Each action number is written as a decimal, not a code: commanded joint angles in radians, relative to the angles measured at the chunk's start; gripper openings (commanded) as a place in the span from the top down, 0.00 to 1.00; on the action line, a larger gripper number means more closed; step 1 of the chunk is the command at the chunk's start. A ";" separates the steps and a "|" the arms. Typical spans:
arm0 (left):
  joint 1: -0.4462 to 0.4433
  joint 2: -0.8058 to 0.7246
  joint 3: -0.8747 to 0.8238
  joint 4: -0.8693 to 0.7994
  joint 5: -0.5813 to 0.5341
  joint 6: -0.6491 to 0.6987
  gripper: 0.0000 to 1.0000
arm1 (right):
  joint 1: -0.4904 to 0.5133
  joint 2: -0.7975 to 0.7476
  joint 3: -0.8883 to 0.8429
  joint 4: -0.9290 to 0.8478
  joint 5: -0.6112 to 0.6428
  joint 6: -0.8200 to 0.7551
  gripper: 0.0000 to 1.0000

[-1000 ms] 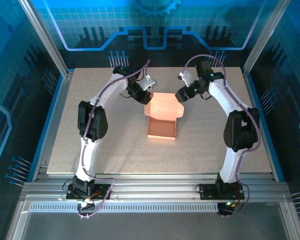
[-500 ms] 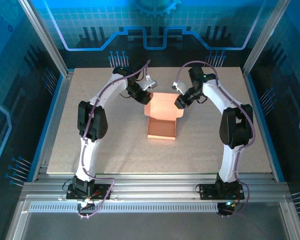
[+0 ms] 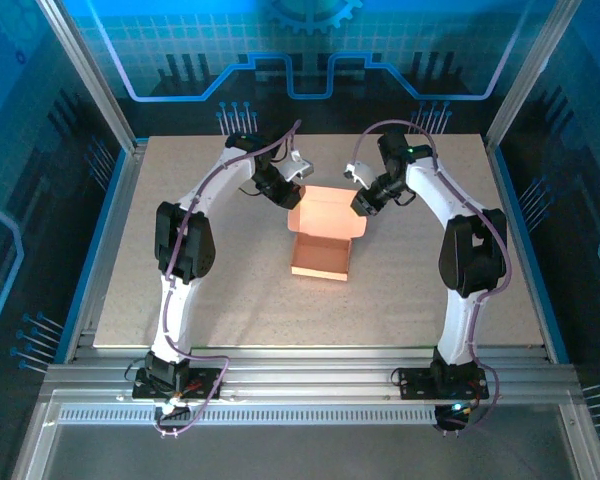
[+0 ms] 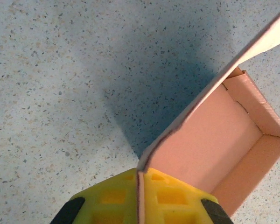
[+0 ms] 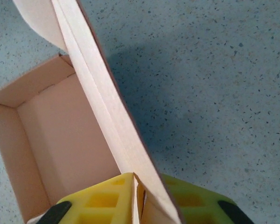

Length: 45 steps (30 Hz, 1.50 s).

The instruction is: Fold the paper box

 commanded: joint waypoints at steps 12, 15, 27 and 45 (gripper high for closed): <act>-0.002 -0.051 -0.022 0.032 -0.039 -0.031 1.00 | 0.017 -0.048 0.029 0.010 0.079 0.077 1.00; -0.002 -0.077 -0.041 0.083 -0.055 -0.098 1.00 | 0.027 -0.078 0.008 0.093 0.208 0.198 1.00; -0.011 -0.200 -0.179 0.294 -0.101 -0.294 1.00 | 0.116 -0.164 -0.089 0.230 0.426 0.461 0.91; -0.010 -0.201 -0.219 0.301 -0.136 -0.236 1.00 | 0.057 -0.184 -0.091 0.174 0.149 0.354 0.90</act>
